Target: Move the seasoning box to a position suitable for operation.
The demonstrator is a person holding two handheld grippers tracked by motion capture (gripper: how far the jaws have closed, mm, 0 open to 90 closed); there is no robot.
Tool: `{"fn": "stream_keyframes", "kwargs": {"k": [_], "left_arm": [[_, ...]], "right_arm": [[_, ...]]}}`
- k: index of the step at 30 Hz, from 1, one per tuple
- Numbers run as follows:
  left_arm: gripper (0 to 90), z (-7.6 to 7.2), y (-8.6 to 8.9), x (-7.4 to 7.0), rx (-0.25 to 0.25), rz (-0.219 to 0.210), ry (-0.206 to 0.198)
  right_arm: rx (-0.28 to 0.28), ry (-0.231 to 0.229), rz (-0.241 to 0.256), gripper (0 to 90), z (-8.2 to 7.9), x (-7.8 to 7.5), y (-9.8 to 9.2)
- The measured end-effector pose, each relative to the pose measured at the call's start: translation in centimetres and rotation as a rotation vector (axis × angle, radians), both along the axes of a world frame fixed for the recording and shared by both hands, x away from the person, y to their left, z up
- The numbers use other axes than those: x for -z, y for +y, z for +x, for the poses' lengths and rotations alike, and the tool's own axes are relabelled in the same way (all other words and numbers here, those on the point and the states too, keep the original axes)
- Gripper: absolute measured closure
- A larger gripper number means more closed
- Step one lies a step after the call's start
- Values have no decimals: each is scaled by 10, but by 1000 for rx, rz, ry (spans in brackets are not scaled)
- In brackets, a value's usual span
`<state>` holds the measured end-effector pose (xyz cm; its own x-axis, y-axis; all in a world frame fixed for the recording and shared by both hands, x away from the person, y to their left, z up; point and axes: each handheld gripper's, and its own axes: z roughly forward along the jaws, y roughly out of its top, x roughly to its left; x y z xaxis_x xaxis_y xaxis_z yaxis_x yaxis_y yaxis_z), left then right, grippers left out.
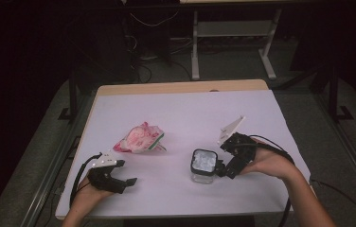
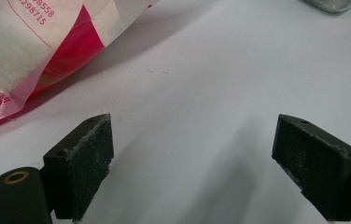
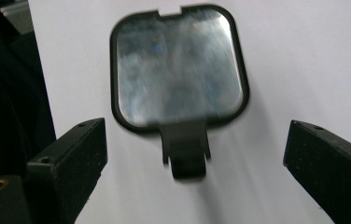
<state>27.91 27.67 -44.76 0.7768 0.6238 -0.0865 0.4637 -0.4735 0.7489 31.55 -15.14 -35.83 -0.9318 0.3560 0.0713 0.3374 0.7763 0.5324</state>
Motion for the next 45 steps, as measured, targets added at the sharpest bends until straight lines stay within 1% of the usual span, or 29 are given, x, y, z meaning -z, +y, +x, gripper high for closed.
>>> {"fn": "stream_keyframes", "kwargs": {"k": [2,3,4,5,6,7,8,9,10,12,13,14,17,20,21,22,23,24,27,29,30,31,34,35,37,38,40,44,45], "left_arm": [[122,0,0,0,0,0,-2],[122,0,0,0,0,0,-2],[122,0,0,0,0,-1,0],[122,0,0,0,0,-2,-1],[122,0,0,0,3,2,-6],[122,0,0,0,3,2,-6],[122,0,-1,1,-8,-3,4],[122,0,0,1,-7,-4,2],[122,0,0,0,-3,0,0],[122,0,0,0,-2,4,-5],[123,0,0,0,-2,4,-5],[123,0,1,0,-2,3,-6],[123,0,1,0,-3,4,-5],[123,0,0,-1,0,8,-7],[123,-1,0,-1,1,8,-7],[124,-1,1,-1,1,9,-12],[124,-1,1,-1,1,9,-12],[124,-1,1,-2,3,7,-13],[126,-1,1,-2,5,2,-12],[128,-1,0,-2,13,8,-19],[128,-1,0,-2,13,8,-19],[128,-1,0,-2,10,1,-18],[128,-1,0,-2,11,-4,-16],[128,-1,-1,-2,12,-6,-17],[128,-1,-1,-2,11,-7,-19],[128,-2,-1,-2,10,-13,-20],[128,-1,-1,-3,15,-15,-21],[128,-2,-3,-3,20,-22,-17],[128,-2,-3,-3,25,-16,-19]], "right_arm": [[27,1,27,60,-4,2,-11],[27,1,27,60,-4,2,-11],[66,-21,36,78,-8,5,-22],[66,-21,36,78,-8,5,-22],[109,-9,73,139,-13,9,-34],[109,-9,73,139,-13,9,-34],[167,7,108,217,-18,15,-43],[190,3,119,255,-20,18,-47],[203,5,126,283,-23,21,-51],[223,-4,161,419,-29,27,-57],[223,-4,161,419,-29,27,-57],[235,-5,183,511,-34,32,-59],[236,-16,204,632,-40,41,-59],[230,-40,227,748,-47,48,-59],[230,-40,227,748,-47,48,-59],[244,-26,264,822,-53,53,-60],[244,-26,264,822,-53,53,-60],[241,-26,284,871,-56,59,-61],[220,-28,299,897,-58,64,-58],[200,-13,325,898,-57,64,-55],[200,-13,325,898,-57,64,-55],[173,-9,320,898,-58,67,-50],[162,-14,313,898,-57,71,-45],[159,-7,315,899,-57,72,-44],[164,-12,319,898,-57,73,-43],[178,-26,326,899,-56,73,-43],[182,-35,335,899,-55,73,-44],[197,-50,339,899,-52,75,-46],[205,-54,339,899,-52,75,-46]]}}
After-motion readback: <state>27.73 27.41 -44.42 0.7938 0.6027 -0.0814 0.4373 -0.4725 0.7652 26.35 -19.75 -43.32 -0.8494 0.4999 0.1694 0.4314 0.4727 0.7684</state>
